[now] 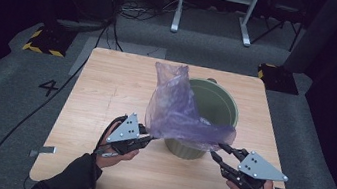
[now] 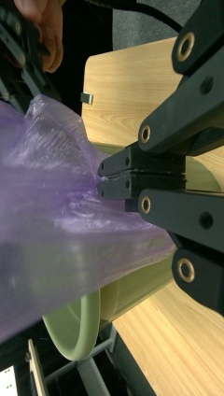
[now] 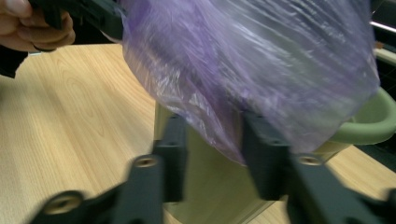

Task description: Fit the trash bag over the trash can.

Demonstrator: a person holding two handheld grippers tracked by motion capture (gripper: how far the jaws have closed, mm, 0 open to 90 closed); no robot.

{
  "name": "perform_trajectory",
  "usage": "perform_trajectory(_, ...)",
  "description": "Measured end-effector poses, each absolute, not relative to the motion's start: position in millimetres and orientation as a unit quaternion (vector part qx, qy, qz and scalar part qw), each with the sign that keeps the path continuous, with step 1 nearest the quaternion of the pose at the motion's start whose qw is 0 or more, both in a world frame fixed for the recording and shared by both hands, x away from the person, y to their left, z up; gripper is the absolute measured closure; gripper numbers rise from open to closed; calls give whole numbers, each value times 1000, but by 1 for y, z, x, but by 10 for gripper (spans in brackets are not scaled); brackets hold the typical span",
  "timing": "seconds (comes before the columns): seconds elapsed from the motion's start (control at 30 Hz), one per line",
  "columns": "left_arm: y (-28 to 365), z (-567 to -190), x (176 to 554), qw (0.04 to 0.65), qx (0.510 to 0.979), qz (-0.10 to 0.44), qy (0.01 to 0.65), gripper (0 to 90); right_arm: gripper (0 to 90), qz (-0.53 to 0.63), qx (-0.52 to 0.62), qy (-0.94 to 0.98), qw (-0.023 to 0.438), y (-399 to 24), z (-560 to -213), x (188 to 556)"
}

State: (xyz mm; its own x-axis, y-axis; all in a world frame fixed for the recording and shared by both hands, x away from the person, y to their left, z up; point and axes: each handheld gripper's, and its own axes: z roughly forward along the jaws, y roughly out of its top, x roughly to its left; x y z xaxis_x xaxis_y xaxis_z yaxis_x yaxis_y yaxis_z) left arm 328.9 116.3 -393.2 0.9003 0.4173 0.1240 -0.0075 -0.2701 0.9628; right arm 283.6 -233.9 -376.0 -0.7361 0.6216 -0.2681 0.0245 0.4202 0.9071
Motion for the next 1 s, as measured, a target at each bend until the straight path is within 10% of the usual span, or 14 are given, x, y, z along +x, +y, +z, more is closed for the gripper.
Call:
perform_trajectory(0.3, 112, -390, 328, 584, 780, 184, 129, 893, 266, 526, 183, 752, 353, -227, -345, 261)
perform_trajectory(0.63, 107, -390, 330, 576, 785, 185, 132, 893, 241, 526, 112, 758, 368, -180, -313, 250)
perform_trajectory(0.73, 106, -390, 330, 579, 783, 183, 134, 893, 299, 520, 106, 766, 363, -164, -310, 254)
perform_trajectory(0.77, 106, -390, 330, 578, 784, 183, 133, 893, 483, 505, 106, 771, 373, -155, -311, 257)
perform_trajectory(1.0, 111, -392, 331, 573, 788, 181, 131, 893, 882, 497, 155, 770, 370, -169, -319, 279)
